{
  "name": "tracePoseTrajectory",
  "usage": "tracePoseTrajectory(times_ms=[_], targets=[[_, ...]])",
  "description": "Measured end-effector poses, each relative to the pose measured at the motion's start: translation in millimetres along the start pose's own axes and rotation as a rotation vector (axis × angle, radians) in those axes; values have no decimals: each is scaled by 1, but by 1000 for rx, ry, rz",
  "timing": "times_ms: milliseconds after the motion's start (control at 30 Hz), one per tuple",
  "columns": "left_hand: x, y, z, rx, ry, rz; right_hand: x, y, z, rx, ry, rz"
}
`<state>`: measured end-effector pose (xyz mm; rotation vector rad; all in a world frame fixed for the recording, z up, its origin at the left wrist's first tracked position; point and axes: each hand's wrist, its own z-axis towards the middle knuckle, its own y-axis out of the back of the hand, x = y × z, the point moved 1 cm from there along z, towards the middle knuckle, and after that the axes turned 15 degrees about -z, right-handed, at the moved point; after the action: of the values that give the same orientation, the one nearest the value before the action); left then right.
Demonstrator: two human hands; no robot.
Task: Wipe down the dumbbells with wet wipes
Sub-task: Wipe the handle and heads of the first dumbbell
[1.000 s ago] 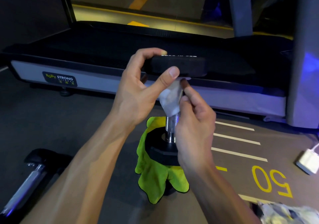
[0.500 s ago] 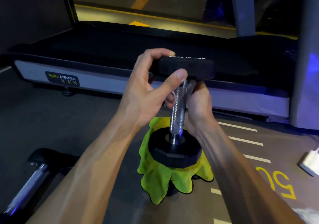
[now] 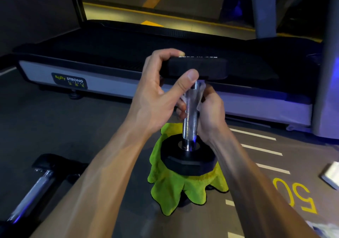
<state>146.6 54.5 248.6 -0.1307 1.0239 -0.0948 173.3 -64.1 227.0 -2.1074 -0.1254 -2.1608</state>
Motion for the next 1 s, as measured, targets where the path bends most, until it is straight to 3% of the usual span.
tracePoseTrajectory(times_ms=[33,67,167,267,333,433,533,600,667,767,833,900,1000], targets=[[0,1,0,-1,2,-7,-2,1,1,17,4,48],[1,2,1,-6,-6,-5,-5,-1,1,-25,50,-54],[6,12,2,-12,-49,68,-21,-17,-8,-296,319,-565],[10,17,3,-31,-49,79,-24,-33,-18,-516,360,-825],[9,20,2,-44,-43,53,-19,-34,-17,-485,335,-769],[6,26,1,-18,-32,26,-6,-20,-4,-256,152,-551],[0,22,-4,4,-24,-54,-2,-9,4,8,-60,-136],[-3,19,-6,15,-14,-84,-5,-8,6,65,-97,3],[0,20,-5,14,-9,-91,-11,-12,4,-51,6,-103],[6,22,-3,-28,-56,31,-20,-27,-14,-312,307,-595],[7,20,-3,-51,-72,57,-26,-35,-22,-429,346,-832],[6,20,-2,-51,-83,55,-20,-32,-19,-429,313,-890],[3,24,0,-11,-79,112,-9,-15,-11,-252,249,-808]])
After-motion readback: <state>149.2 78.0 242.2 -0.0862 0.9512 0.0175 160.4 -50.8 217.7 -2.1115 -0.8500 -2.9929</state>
